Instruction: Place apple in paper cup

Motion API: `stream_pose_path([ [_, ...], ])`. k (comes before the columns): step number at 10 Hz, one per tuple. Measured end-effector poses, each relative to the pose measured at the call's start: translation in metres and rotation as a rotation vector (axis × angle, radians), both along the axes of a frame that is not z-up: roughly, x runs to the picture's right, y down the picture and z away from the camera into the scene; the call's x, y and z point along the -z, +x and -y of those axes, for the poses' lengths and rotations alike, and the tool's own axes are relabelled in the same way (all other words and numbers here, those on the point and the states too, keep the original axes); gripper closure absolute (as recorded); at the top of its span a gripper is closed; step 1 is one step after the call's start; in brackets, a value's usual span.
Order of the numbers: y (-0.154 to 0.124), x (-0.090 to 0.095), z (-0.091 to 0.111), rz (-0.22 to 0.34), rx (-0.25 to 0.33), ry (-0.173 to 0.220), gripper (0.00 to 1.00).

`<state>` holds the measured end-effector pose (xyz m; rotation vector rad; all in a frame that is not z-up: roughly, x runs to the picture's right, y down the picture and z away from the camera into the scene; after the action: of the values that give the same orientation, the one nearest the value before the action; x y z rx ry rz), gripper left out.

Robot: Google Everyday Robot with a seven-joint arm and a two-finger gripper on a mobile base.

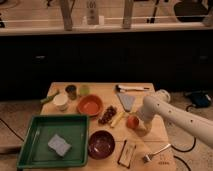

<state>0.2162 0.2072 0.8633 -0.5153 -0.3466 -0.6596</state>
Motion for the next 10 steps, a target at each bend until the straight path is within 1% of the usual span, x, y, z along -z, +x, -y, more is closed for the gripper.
stream_pose_path([
  [8,0.0000,0.0000,-0.0001,0.000,0.000,0.000,0.21],
  [9,0.0002,0.0002,-0.0003,-0.001,0.001,-0.001,0.28],
  [10,0.0010,0.0008,-0.0011,-0.002,0.002,-0.005,0.38],
])
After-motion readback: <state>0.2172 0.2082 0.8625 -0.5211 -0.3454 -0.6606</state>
